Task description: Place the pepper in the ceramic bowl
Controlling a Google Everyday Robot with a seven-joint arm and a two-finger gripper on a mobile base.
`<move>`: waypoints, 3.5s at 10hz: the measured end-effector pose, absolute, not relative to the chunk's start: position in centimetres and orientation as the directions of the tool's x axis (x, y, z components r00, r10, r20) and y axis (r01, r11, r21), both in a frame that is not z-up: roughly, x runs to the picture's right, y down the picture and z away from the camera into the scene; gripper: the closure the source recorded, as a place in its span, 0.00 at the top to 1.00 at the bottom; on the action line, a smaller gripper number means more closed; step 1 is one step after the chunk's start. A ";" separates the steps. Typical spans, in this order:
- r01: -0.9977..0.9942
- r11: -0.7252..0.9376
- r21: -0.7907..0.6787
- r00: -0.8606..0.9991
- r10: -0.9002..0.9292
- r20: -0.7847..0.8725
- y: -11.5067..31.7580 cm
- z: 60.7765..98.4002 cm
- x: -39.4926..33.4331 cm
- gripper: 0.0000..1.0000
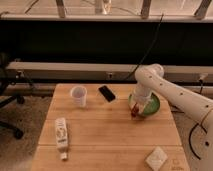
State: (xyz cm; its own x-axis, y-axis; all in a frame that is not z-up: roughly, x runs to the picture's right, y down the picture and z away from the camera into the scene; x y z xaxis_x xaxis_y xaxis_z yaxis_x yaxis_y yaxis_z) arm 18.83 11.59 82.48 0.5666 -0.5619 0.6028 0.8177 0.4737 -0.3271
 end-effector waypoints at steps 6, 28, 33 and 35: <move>0.789 0.508 -0.345 0.602 -0.527 0.600 9.7 82.8 21.1 0.00; 0.738 0.565 -0.369 0.657 -0.476 0.585 8.9 83.6 23.9 0.51; 0.728 0.575 -0.373 0.667 -0.468 0.580 9.1 83.7 24.3 0.51; 0.724 0.580 -0.374 0.670 -0.464 0.579 9.0 83.7 24.4 0.48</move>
State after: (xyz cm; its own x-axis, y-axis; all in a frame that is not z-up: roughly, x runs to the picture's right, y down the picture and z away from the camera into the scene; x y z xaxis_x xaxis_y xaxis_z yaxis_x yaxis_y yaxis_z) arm 24.37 9.03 83.75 0.6703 -0.4644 0.5789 0.7242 0.5796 -0.3736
